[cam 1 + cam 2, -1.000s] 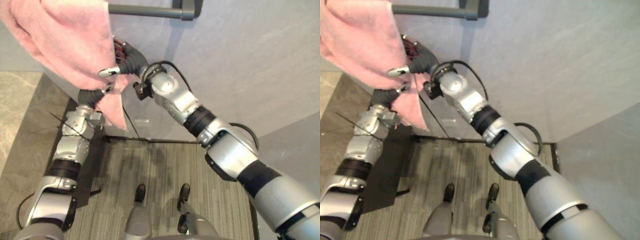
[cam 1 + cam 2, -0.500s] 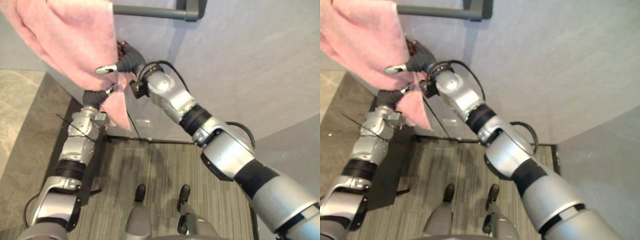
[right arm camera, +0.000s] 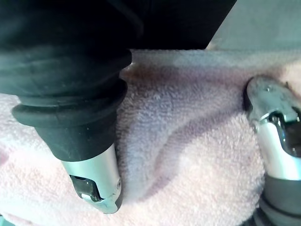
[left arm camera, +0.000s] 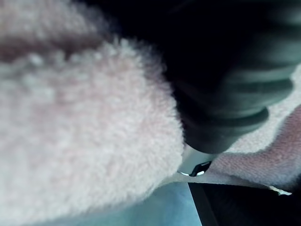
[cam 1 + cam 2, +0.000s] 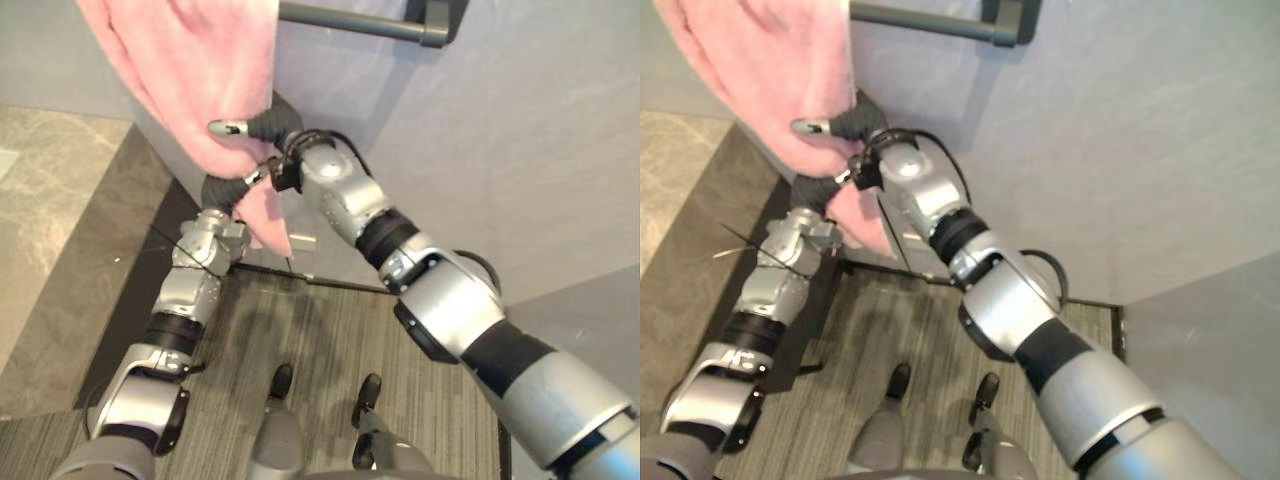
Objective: Organize washtable
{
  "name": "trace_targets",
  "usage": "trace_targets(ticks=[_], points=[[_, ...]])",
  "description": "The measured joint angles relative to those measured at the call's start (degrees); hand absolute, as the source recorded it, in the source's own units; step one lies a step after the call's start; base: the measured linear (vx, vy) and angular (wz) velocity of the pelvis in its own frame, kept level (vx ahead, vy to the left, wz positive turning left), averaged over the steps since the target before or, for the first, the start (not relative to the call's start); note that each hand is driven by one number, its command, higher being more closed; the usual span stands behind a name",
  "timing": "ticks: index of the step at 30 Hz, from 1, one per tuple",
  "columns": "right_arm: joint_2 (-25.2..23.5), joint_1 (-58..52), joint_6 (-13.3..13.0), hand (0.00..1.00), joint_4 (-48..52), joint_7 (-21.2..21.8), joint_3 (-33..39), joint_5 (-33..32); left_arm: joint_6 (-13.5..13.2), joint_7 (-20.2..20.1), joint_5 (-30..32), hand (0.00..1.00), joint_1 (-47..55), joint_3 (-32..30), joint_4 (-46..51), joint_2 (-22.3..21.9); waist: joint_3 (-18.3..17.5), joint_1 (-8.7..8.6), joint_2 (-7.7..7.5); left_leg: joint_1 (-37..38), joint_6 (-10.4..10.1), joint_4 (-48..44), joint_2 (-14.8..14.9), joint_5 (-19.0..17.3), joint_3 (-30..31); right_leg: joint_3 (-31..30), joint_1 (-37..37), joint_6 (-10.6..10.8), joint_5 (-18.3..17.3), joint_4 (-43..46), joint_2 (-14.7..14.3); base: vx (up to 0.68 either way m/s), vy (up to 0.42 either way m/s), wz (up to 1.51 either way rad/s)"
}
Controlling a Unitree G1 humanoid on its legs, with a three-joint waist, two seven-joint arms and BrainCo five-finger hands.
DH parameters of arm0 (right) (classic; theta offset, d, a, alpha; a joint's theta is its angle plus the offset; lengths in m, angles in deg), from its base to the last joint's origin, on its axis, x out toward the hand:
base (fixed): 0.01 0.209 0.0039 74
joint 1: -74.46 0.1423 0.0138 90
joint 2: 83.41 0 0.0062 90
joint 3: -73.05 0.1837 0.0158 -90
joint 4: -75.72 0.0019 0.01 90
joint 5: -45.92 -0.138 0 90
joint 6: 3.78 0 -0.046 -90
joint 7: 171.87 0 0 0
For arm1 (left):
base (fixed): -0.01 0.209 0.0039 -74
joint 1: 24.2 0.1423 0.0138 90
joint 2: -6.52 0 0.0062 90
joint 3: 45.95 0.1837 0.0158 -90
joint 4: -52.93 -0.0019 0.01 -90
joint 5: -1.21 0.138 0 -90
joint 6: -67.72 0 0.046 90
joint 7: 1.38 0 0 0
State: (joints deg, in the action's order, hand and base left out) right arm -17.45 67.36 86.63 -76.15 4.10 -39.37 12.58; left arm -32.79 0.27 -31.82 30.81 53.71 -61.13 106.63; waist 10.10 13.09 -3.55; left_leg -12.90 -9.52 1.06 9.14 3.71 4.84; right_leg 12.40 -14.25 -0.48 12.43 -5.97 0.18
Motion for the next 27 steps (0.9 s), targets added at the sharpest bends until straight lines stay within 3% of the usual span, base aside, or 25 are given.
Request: trace_targets(ticks=[9, 11, 17, 27], points=[[-0.34, -0.09, -0.18, 1.0, 0.25, -1.16, 0.0, -0.34, 0.01, 0.96, 0.16, 1.0, 0.09, 1.25, 1.54, -0.28, -1.26, 0.26, -1.86, 1.23, 0.02, 0.01, -0.09, 0.01, -1.02, -1.38, 0.39, 0.06, -0.04, 0.02, 0.01, 0.02, 0.05, -0.07], [-0.18, -0.09, -0.36, 1.0, 0.3, -1.06, 1.06, -0.34, 0.09, 0.83, 0.16, 1.0, 0.13, 1.24, 2.17, 1.0, -1.27, 0.04, -1.84, 1.78, 0.02, -0.02, -0.07, 0.0, -1.23, -1.59, 0.77, 0.06, -0.04, 0.01, -0.02, 0.0, 0.041, -0.07], [3.77, -0.08, -1.27, 1.0, 1.11, 0.89, 2.32, -1.01, 0.13, -1.75, 0.02, 1.0, 0.26, -0.36, 9.13, 10.51, -1.33, -0.46, -1.69, 2.29, 0.0, -0.09, -0.12, -0.04, -1.87, -2.21, 0.97, -0.15, 0.11, 0.0, -0.01, -0.02, 0.043, -0.05], [5.26, -0.02, -1.23, 1.0, 3.08, 3.94, 2.29, -3.3, 0.09, -5.11, -0.13, 1.0, 0.14, -1.38, 11.17, 15.08, -1.51, -2.99, -1.23, 3.31, 0.04, -0.08, -0.26, -0.07, -3.18, -3.26, 1.33, -0.15, 0.12, 0.02, 0.04, -0.01, 0.042, -0.06]])
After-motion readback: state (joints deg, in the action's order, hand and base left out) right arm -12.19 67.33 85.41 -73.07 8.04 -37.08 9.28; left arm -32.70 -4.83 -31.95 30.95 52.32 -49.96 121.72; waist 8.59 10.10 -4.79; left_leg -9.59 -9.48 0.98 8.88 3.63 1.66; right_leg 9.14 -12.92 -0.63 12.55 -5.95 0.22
